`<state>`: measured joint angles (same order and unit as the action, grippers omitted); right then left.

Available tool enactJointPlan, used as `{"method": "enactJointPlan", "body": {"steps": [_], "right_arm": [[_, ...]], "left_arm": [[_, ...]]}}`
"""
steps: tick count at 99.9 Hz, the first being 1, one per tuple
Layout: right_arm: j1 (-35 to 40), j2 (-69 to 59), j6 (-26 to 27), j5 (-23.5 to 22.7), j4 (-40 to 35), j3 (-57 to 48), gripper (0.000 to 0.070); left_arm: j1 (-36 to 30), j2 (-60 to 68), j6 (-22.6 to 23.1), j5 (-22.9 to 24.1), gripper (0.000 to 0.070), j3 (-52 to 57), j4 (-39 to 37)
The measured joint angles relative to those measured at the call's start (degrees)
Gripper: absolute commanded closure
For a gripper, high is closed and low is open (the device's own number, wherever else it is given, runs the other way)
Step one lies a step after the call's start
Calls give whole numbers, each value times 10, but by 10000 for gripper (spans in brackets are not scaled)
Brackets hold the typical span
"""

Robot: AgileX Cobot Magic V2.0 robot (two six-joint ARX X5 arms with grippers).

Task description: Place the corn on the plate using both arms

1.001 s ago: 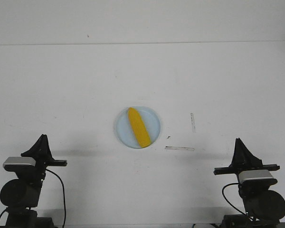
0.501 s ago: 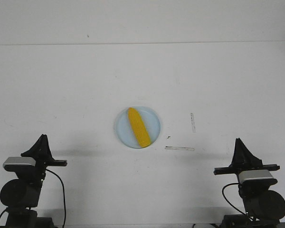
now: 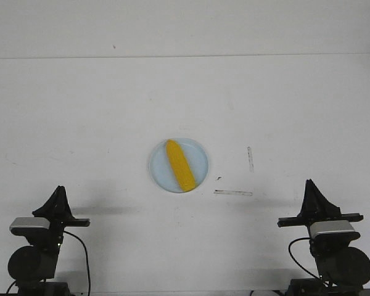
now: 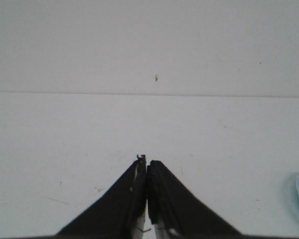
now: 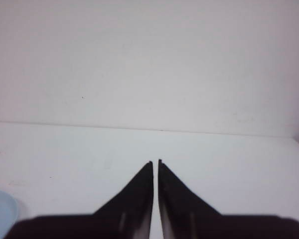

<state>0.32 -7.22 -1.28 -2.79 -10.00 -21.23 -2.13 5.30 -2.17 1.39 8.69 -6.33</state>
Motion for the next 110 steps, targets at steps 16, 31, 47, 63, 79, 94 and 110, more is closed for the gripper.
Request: {"method": "enactJointPlan", "body": {"steps": [16, 31, 47, 63, 79, 94, 110], "right_arm": [[0, 0, 0, 0, 0, 0, 685], [0, 0, 0, 0, 0, 0, 685], [0, 0, 0, 0, 0, 0, 685], [0, 0, 0, 0, 0, 0, 685], [0, 0, 0, 0, 0, 0, 685], [0, 0, 0, 0, 0, 0, 685], [0, 0, 0, 0, 0, 0, 685]], "left_arm": [[0, -43, -2, 0, 699, -47, -3], [0, -47, -3, 0, 699, -67, -19], [2, -50, -3, 2, 699, -67, -21], [2, -50, -3, 2, 699, -67, -21], [2, -50, -3, 2, 699, -67, -21], [2, -50, -3, 2, 699, -67, -21], [2, -50, -3, 2, 699, -67, -21]]}}
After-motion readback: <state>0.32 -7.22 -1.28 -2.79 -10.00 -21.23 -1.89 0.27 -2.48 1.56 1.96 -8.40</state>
